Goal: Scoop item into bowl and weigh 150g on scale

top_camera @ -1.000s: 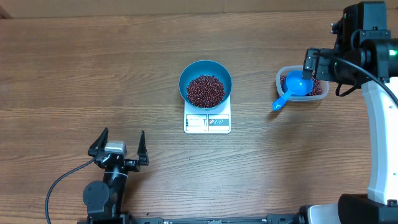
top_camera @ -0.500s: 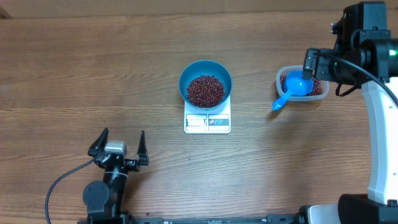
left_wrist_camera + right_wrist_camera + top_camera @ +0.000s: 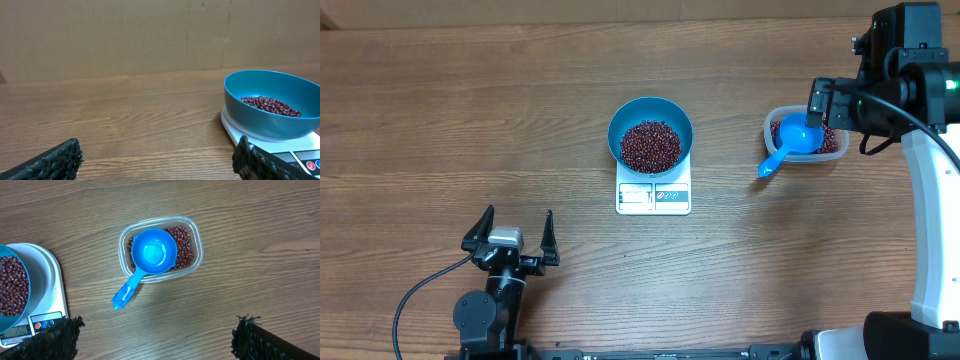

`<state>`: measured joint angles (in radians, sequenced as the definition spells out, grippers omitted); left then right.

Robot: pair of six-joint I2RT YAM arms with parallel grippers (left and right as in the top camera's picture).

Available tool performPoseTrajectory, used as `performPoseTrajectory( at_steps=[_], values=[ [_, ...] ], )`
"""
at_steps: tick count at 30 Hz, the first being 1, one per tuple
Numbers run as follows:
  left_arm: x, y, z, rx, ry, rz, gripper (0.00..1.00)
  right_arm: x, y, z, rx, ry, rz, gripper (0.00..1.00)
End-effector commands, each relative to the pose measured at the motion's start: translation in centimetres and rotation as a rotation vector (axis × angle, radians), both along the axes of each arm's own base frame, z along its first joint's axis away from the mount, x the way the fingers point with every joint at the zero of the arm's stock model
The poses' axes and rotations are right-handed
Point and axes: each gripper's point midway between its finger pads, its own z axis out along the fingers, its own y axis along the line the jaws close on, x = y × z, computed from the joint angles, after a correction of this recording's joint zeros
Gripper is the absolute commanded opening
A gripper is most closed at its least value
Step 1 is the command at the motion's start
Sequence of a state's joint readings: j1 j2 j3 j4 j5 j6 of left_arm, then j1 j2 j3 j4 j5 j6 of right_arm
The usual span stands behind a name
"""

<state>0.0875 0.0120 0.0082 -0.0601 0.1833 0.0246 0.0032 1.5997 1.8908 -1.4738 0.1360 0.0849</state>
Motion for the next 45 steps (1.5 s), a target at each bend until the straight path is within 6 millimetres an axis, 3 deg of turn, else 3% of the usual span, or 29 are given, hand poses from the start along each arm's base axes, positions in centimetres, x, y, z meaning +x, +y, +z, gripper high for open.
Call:
performPoseTrajectory(
  at_steps=[1, 14, 19, 25, 27, 31, 37, 42, 45],
  values=[
    [0.0, 0.2, 0.0, -0.012, -0.002, 0.008, 1.00, 0.0, 0.0, 1.3, -0.009, -0.041, 0.009, 1.00],
    [0.0, 0.2, 0.0, -0.012, -0.002, 0.008, 0.99, 0.1, 0.0, 1.2, -0.009, -0.041, 0.009, 1.00],
    [0.0, 0.2, 0.0, -0.012, -0.002, 0.008, 1.00, 1.5, 0.2, 2.1, 0.001, -0.112, 0.016, 1.00],
    [0.0, 0.2, 0.0, -0.012, -0.002, 0.008, 0.99, 5.6, 1.5, 5.7, 0.011, -0.380, 0.044, 1.00],
    [0.0, 0.2, 0.0, -0.012, -0.002, 0.008, 1.00, 6.0, 2.2, 5.9, 0.022, -0.433, 0.063, 1.00],
    [0.0, 0.2, 0.0, -0.012, -0.002, 0.008, 1.00, 5.7, 3.9, 4.4, 0.085, -0.492, 0.121, 1.00],
    [0.0, 0.2, 0.0, -0.012, -0.002, 0.008, 0.99, 5.2, 5.9, 2.8, 0.167, -0.739, 0.216, 1.00],
    [0.0, 0.2, 0.0, -0.012, -0.002, 0.008, 1.00, 2.9, 6.7, 2.1, 0.190, -0.992, 0.283, 1.00],
    [0.0, 0.2, 0.0, -0.012, -0.002, 0.008, 1.00, 0.4, 6.6, 1.2, 0.180, -1.136, 0.297, 1.00]
  ],
)
